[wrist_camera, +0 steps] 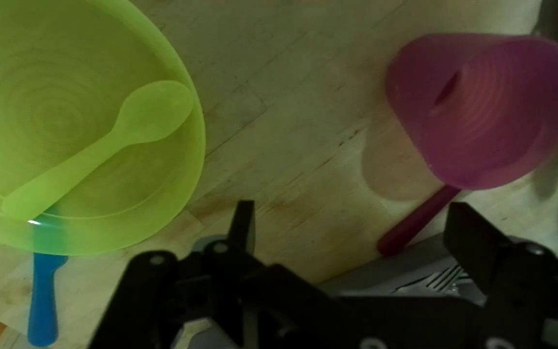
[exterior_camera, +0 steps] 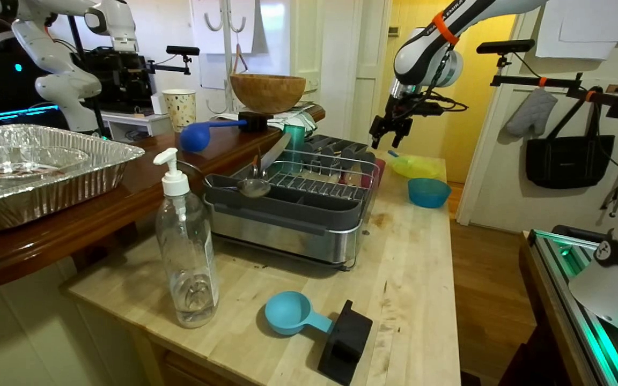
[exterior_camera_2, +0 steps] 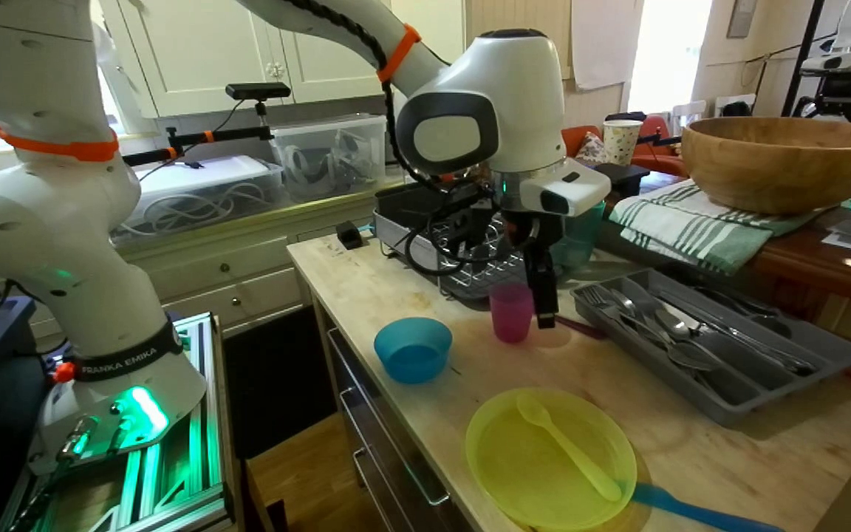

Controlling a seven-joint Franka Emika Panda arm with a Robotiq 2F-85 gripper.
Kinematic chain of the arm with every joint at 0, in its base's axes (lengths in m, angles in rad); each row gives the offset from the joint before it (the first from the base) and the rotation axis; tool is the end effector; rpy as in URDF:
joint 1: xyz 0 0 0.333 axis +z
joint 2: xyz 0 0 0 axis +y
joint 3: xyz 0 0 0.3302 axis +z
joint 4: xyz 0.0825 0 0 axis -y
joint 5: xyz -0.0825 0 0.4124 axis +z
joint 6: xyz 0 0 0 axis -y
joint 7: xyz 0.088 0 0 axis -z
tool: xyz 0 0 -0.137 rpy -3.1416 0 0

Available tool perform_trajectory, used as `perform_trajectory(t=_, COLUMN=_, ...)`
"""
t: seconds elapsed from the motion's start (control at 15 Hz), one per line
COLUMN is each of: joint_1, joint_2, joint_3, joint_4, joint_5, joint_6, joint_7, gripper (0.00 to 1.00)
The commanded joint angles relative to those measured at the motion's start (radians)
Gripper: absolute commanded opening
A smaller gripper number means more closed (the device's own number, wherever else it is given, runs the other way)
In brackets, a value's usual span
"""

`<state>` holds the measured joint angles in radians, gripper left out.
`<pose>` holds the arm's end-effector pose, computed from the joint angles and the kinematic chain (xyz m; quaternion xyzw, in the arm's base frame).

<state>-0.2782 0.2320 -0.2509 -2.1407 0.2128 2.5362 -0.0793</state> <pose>0.5293 -0.3070 0.2799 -0.9505 0.2956 -0.0947 0.0118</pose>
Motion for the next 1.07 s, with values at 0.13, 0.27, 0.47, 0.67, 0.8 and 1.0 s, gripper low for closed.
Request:
perform_trajectory(t=0.13, joint_1=-0.021, joint_2=-0.017, joint_3=0.033, joint_4=-0.033, joint_5=0.010, joint_6=-0.027, joint_7=-0.102, gripper=1.00)
perform_trajectory(t=0.27, joint_1=-0.016, joint_2=-0.002, joint_3=0.034, joint_4=-0.036, joint_5=0.003, joint_6=-0.004, joint_7=-0.101, gripper=0.86)
perform_trajectory(t=0.47, joint_1=-0.016, joint_2=0.019, joint_3=0.042, joint_4=-0.030, joint_5=0.010, joint_6=-0.004, joint_7=-0.103, gripper=0.58)
perform_trajectory(t=0.67, joint_1=-0.017, joint_2=0.024, joint_3=0.045, joint_4=-0.030, joint_5=0.002, joint_6=-0.015, joint_7=-0.107, gripper=0.35)
perform_trajectory(t=0.8, joint_1=-0.018, joint_2=0.022, joint_3=0.045, joint_4=-0.035, joint_5=-0.006, joint_6=-0.013, joint_7=-0.119, gripper=0.19)
perform_trajectory(t=1.0, joint_1=-0.019, joint_2=0.018, joint_3=0.039, joint_4=-0.049, joint_5=-0.024, joint_6=-0.003, joint_7=-0.135, gripper=0.01)
